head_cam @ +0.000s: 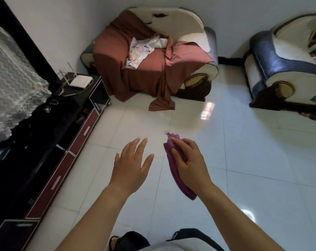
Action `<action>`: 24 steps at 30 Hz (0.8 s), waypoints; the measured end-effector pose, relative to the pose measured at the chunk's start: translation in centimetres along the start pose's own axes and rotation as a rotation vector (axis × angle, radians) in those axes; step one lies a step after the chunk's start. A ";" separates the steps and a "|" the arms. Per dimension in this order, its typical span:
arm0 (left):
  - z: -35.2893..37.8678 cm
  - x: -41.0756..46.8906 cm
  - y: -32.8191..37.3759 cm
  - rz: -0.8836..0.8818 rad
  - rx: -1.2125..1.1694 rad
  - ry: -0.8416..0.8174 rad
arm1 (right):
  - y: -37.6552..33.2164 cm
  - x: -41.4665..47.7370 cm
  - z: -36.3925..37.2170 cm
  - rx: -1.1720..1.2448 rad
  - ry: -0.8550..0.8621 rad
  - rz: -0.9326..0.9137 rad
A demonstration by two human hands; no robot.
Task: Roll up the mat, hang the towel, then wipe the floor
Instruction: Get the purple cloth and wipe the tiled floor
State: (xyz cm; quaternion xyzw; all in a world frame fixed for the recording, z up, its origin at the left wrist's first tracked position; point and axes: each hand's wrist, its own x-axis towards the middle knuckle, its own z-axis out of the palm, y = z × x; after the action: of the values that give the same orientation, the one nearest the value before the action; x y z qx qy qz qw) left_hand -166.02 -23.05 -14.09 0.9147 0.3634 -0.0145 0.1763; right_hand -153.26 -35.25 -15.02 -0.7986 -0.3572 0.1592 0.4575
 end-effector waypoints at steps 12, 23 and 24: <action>-4.1 -6.1 -12.8 -0.118 -0.130 0.157 | -9.3 -2.3 9.4 -0.069 -0.151 -0.139; -8.3 -17.4 -30.0 -0.395 -0.174 0.355 | -20.1 -6.8 26.1 -0.086 -0.426 -0.374; -8.4 -18.7 -31.6 -0.440 -0.178 0.368 | -21.0 -7.4 27.9 -0.088 -0.472 -0.407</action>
State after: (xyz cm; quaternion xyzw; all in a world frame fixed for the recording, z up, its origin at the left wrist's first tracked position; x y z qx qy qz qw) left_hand -201.80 -11.35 -13.21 0.7823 0.5785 0.1454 0.1795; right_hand -183.48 -16.47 -12.58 -0.6708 -0.6125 0.2299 0.3493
